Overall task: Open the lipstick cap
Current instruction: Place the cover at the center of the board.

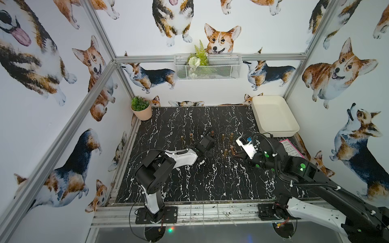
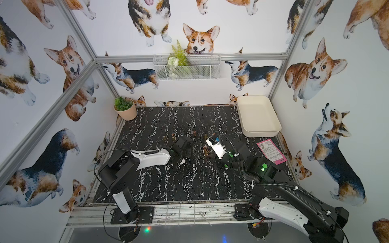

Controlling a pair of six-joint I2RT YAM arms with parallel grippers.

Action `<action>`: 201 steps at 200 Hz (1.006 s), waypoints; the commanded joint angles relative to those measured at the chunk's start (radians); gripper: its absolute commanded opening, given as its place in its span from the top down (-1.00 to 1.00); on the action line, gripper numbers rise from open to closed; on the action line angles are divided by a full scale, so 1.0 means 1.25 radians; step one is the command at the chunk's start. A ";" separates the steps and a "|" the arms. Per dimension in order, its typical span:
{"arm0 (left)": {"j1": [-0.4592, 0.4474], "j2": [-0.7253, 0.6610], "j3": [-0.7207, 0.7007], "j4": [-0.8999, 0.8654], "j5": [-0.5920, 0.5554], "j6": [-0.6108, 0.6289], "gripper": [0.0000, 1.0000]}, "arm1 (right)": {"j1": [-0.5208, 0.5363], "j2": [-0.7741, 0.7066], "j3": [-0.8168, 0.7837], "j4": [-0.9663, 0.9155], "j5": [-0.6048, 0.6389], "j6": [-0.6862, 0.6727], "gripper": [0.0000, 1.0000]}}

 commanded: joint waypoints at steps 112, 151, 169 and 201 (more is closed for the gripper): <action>-0.067 -0.005 -0.053 0.074 -0.119 -0.021 0.87 | 0.000 0.018 0.010 0.003 0.001 -0.013 0.83; -0.068 -0.009 -0.050 0.056 -0.129 -0.026 0.58 | 0.000 0.020 0.005 0.010 0.001 -0.012 0.82; -0.068 -0.012 -0.053 0.056 -0.132 -0.028 0.49 | 0.000 0.021 0.005 0.010 -0.001 -0.011 0.82; -0.071 -0.024 -0.056 0.053 -0.135 -0.026 0.32 | 0.000 0.020 0.004 0.008 0.001 -0.011 0.82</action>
